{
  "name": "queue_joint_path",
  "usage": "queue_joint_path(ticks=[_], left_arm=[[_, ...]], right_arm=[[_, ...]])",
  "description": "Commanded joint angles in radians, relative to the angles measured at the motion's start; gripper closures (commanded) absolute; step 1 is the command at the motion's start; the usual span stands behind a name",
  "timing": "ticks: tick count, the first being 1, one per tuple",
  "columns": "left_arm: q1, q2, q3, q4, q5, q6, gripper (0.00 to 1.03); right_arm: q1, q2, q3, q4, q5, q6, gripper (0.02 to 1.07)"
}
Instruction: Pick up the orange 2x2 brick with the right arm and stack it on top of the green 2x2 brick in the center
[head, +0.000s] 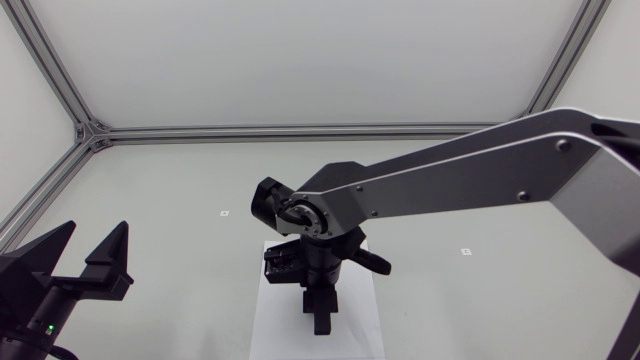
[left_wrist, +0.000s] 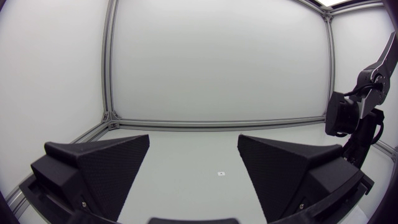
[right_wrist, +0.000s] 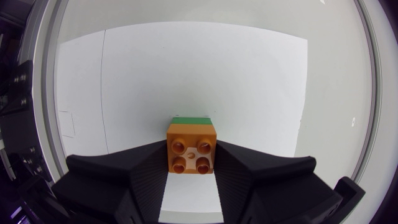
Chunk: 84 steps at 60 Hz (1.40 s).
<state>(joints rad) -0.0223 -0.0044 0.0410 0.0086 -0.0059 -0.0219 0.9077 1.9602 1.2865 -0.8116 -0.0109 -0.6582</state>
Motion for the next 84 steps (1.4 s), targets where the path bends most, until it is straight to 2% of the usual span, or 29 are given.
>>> queue_joint_path(ticks=[1,8,16,18,37,54,72,84], left_arm=[[0.002,-0.008,-0.041,-0.015,0.004,0.013,0.04],[0.002,-0.008,-0.041,-0.015,0.004,0.013,0.04],[0.002,-0.008,-0.041,-0.015,0.004,0.013,0.04],[0.002,-0.008,-0.041,-0.015,0.004,0.013,0.04],[0.002,-0.008,-0.041,-0.015,0.004,0.013,0.04],[0.002,-0.008,-0.041,-0.015,0.004,0.013,0.04],[0.002,-0.008,-0.041,-0.015,0.004,0.013,0.04],[0.002,-0.008,-0.041,-0.015,0.004,0.013,0.04]], right_arm=[[-0.004,0.025,0.011,-0.011,-0.001,0.002,0.50],[-0.004,0.025,0.014,-0.011,0.000,0.008,0.39],[-0.006,0.023,0.014,-0.011,0.000,0.009,0.16],[-0.006,0.022,0.014,-0.012,-0.001,0.009,0.05],[-0.006,-0.009,0.011,-0.021,0.000,0.023,0.06],[-0.032,-0.133,0.017,-0.101,0.000,0.028,0.06],[-0.110,-0.366,0.030,-0.173,-0.004,0.069,0.06],[-0.253,-0.577,-0.036,-0.170,-0.009,0.126,0.06]])
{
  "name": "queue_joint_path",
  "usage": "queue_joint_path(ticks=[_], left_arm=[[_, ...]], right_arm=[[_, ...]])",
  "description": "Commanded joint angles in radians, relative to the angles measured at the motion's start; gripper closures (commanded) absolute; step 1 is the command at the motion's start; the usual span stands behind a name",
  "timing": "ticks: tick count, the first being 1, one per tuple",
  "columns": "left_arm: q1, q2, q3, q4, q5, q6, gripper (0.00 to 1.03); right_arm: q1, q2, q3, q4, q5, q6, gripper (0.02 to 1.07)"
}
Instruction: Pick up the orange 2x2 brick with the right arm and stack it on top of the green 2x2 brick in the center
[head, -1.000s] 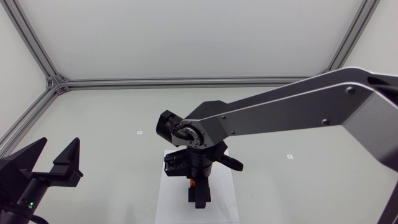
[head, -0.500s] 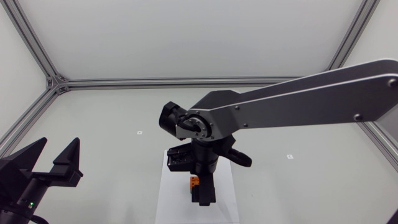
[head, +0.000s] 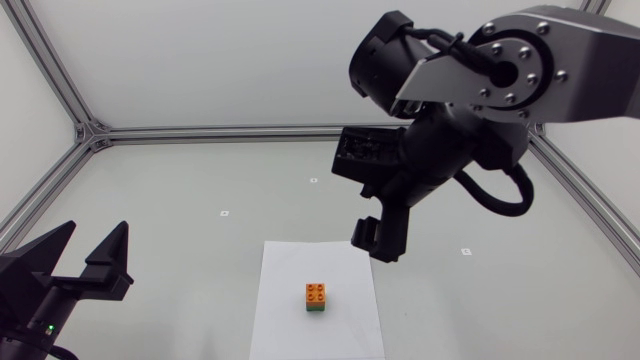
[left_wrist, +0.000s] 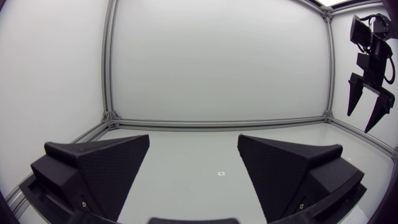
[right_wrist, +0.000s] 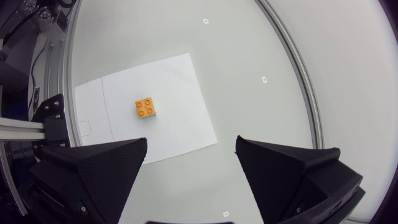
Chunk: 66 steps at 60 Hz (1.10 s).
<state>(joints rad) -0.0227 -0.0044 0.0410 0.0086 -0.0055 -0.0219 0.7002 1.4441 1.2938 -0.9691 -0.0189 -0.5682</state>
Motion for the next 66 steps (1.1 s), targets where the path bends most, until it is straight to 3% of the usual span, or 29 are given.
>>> queue_joint_path(ticks=[1,30,48,66], left_arm=[[0.003,-0.008,-0.041,-0.015,0.004,0.013,0.04],[0.003,-0.008,-0.041,-0.015,0.004,0.013,0.04],[0.003,-0.008,-0.041,-0.015,0.004,0.013,0.04],[0.003,-0.008,-0.041,-0.013,0.004,0.013,0.04]], right_arm=[[-0.059,-0.073,-0.051,-0.014,-0.003,0.037,0.06],[-0.450,-0.424,-0.291,-0.020,-0.076,0.004,0.06],[-0.758,-0.619,-0.481,0.150,-0.121,-0.055,0.06],[-0.817,-0.861,-0.677,0.343,-0.064,-0.041,0.06]])
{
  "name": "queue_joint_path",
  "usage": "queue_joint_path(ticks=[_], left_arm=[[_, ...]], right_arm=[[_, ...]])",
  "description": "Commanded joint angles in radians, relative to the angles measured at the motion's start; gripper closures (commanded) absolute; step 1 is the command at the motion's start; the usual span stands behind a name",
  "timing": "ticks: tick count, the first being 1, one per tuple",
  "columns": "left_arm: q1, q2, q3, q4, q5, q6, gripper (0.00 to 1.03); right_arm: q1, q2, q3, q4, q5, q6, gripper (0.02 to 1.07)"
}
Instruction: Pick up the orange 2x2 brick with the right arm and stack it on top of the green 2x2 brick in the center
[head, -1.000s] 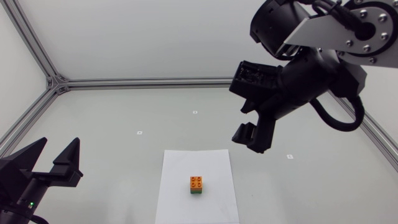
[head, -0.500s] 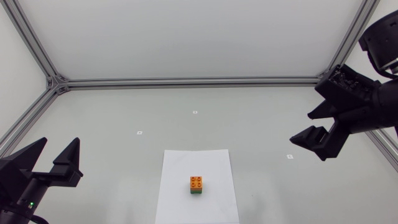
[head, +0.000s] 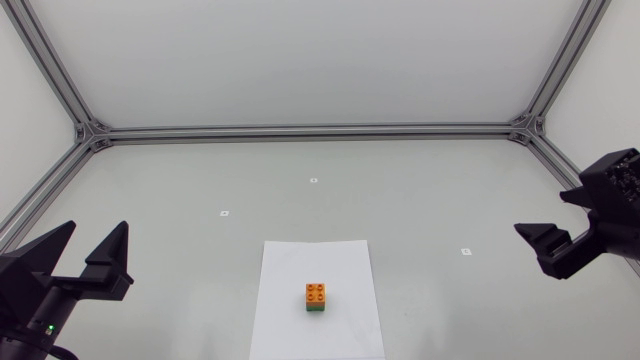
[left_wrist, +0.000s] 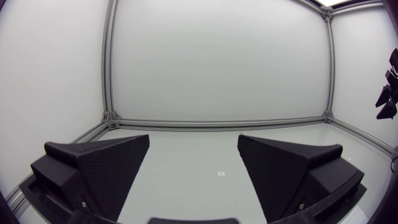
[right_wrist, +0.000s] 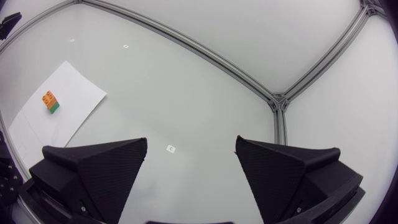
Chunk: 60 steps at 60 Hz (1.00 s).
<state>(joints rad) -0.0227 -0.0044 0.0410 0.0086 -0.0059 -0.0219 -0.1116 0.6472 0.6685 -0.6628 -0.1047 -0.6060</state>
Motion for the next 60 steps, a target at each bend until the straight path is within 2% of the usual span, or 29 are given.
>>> queue_joint_path(ticks=[1,6,17,60], left_arm=[[0.003,-0.008,-0.041,-0.013,0.004,0.013,0.04],[0.003,-0.008,-0.041,-0.015,0.004,0.013,0.04],[0.003,-0.008,-0.041,-0.015,0.006,0.013,0.04],[0.003,-0.008,-0.041,-0.015,0.004,0.013,0.04]], right_arm=[[0.003,-0.078,-0.064,0.049,0.037,0.002,0.06],[0.013,-0.153,-0.121,0.101,0.066,0.011,0.06],[0.024,-0.264,-0.238,0.254,0.030,0.115,0.06],[0.090,-0.555,-0.565,0.564,0.087,0.487,0.06]])
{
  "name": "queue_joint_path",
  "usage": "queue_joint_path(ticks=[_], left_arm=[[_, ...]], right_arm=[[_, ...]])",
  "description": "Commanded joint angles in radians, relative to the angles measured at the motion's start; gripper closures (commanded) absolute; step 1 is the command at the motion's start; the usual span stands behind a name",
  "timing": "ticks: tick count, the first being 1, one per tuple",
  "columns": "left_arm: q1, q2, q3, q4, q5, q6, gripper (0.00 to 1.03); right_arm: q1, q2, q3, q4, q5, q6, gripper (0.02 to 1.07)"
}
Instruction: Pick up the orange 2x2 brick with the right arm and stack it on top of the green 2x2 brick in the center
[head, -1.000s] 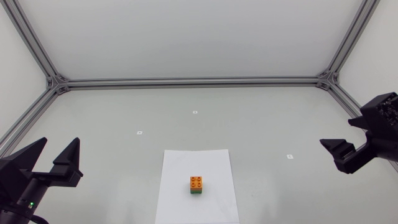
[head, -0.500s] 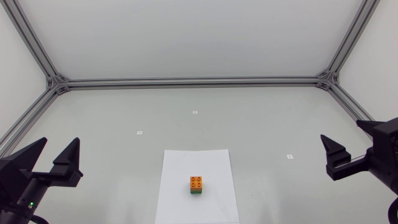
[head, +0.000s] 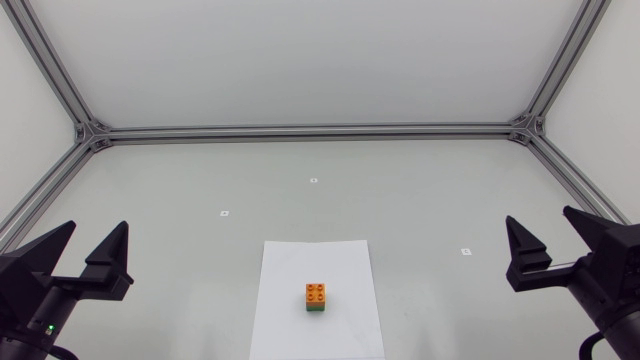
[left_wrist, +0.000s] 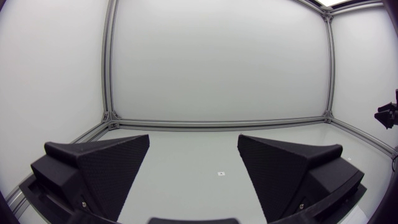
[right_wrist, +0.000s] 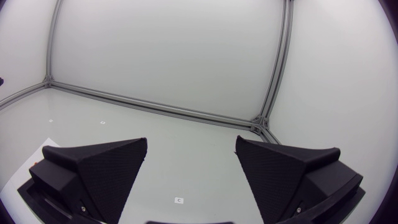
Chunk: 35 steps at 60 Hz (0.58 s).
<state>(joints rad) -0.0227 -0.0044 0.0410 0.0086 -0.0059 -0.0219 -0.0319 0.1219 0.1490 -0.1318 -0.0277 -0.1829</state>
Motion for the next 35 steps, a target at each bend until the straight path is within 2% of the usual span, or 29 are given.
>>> queue_joint_path(ticks=[1,13,35], left_arm=[[0.003,-0.008,-0.041,-0.015,0.004,0.013,0.04],[0.003,-0.008,-0.041,-0.015,0.004,0.013,0.04],[0.003,-0.008,-0.041,-0.015,0.004,0.013,0.04]], right_arm=[[0.012,-0.037,-0.054,0.042,0.011,0.075,0.06],[0.032,-0.122,-0.149,0.131,0.028,0.182,0.06],[0.032,-0.122,-0.149,0.132,0.028,0.183,0.06]])
